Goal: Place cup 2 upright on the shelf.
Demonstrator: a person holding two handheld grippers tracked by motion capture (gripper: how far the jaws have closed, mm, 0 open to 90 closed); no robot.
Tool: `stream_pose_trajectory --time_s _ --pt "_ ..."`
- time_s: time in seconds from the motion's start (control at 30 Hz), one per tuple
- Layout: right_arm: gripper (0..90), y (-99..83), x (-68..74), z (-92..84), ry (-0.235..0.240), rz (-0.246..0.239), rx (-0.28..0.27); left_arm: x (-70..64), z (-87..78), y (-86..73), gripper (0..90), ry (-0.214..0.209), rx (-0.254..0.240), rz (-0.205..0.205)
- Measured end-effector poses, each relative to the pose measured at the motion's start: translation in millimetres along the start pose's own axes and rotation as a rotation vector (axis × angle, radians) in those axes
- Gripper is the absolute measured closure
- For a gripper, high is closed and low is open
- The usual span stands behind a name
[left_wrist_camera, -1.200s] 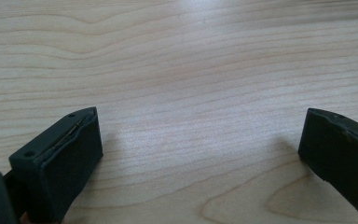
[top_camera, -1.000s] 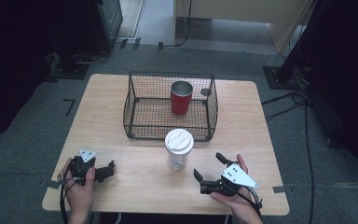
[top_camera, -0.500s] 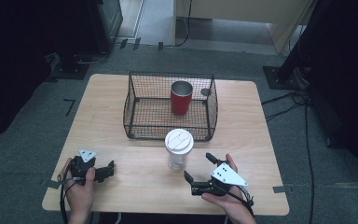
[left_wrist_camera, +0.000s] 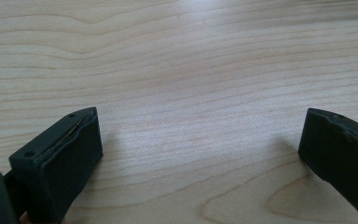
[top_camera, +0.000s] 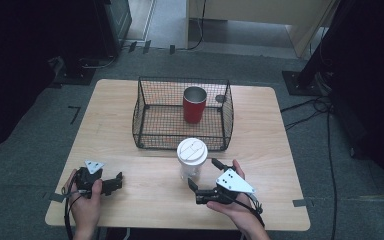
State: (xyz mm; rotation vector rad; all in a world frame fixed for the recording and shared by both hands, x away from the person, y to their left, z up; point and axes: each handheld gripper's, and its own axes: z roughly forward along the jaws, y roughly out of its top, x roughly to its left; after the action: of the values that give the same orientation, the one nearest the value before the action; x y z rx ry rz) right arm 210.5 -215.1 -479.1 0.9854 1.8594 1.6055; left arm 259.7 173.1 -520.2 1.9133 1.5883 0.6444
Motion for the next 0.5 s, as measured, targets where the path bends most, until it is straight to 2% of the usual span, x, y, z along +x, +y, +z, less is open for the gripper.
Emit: stream_pose_trajectory --time_s 0.5 --pt "0.0 8.8 4.9 24.7 -0.002 -0.011 -0.014 0.0 0.0 0.0 0.2 0.0 0.0 0.0"
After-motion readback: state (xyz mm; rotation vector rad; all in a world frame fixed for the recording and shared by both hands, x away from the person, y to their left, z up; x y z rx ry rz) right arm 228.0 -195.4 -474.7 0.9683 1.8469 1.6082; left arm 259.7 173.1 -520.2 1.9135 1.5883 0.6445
